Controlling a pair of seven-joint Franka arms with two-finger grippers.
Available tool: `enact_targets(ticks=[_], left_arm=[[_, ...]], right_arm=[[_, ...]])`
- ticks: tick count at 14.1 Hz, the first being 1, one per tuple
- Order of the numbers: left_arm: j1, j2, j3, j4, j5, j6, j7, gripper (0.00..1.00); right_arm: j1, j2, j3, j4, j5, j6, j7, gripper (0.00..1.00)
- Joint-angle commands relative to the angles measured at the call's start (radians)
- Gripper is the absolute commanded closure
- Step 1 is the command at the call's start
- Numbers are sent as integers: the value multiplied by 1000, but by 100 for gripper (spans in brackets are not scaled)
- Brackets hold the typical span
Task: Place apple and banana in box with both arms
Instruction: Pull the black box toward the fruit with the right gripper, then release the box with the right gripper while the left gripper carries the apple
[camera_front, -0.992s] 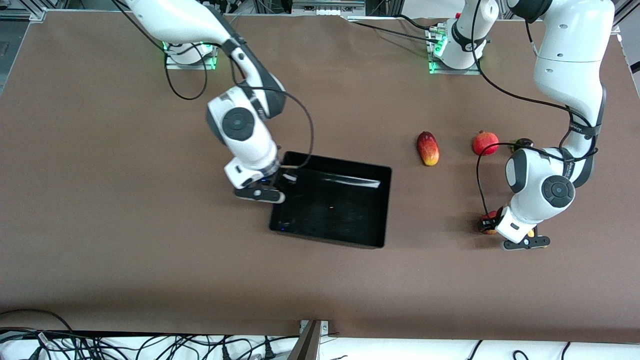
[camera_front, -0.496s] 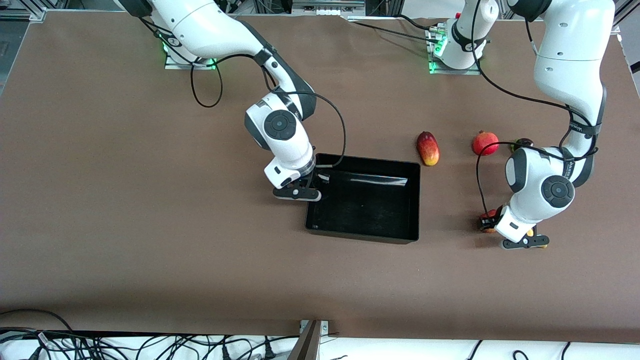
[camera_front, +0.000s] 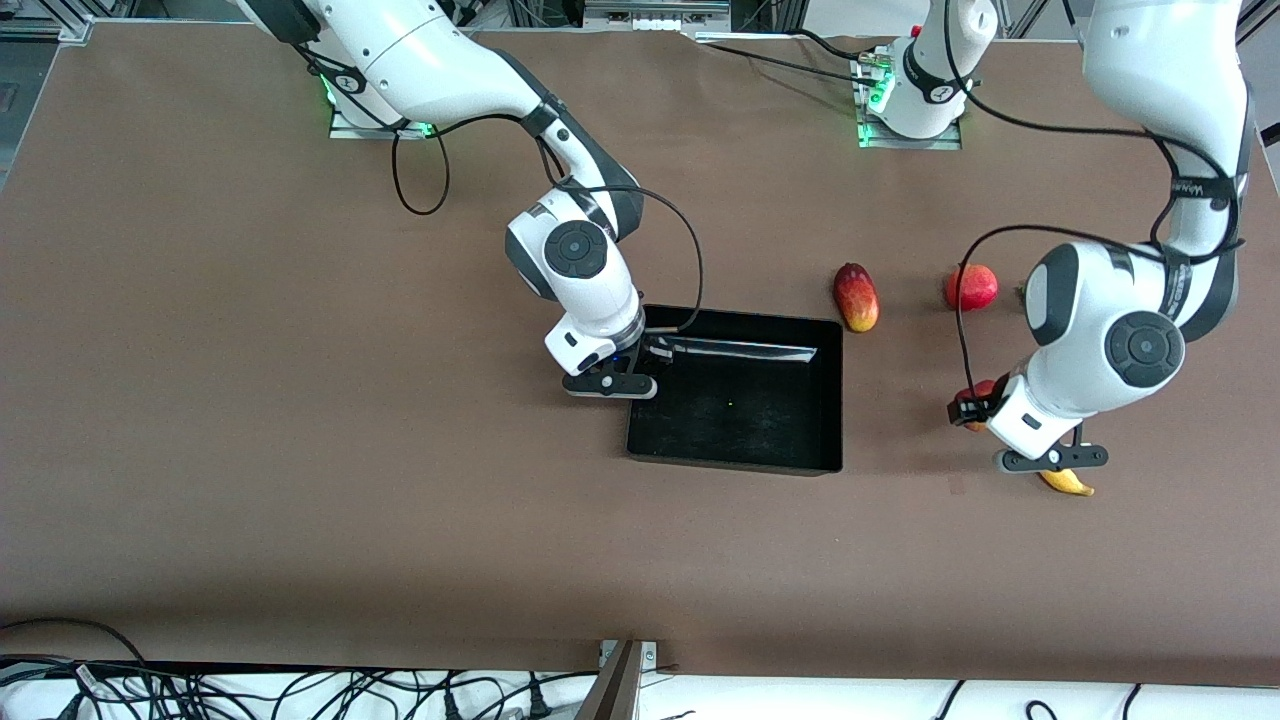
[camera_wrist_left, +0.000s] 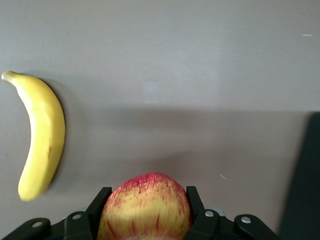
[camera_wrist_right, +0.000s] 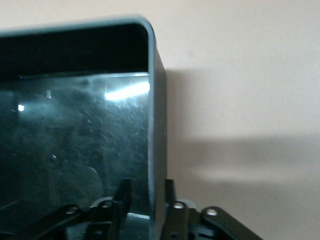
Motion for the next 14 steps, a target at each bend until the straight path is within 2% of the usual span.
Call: enact_targets(ticks=[1, 5, 7, 9, 11, 14], left_arm=[[-84, -64, 16, -20, 0, -45, -102, 100], [-260, -50, 102, -19, -13, -42, -259, 100], [-356, -41, 162, -19, -90, -40, -276, 100], [-428, -30, 189, -19, -104, -40, -340, 100], [-483, 6, 189, 4, -133, -37, -400, 100], [-535, 43, 176, 46, -164, -33, -483, 100]], right_arm=[[-48, -96, -7, 6, 25, -137, -17, 0], [-159, -254, -9, 6, 133, -378, -172, 0], [-226, -314, -19, 6, 135, -482, -236, 0], [-263, -374, -97, 6, 134, -558, -357, 0], [-265, -431, -231, 6, 138, -676, -537, 0], [-266, -488, -381, 8, 143, -838, -670, 0]])
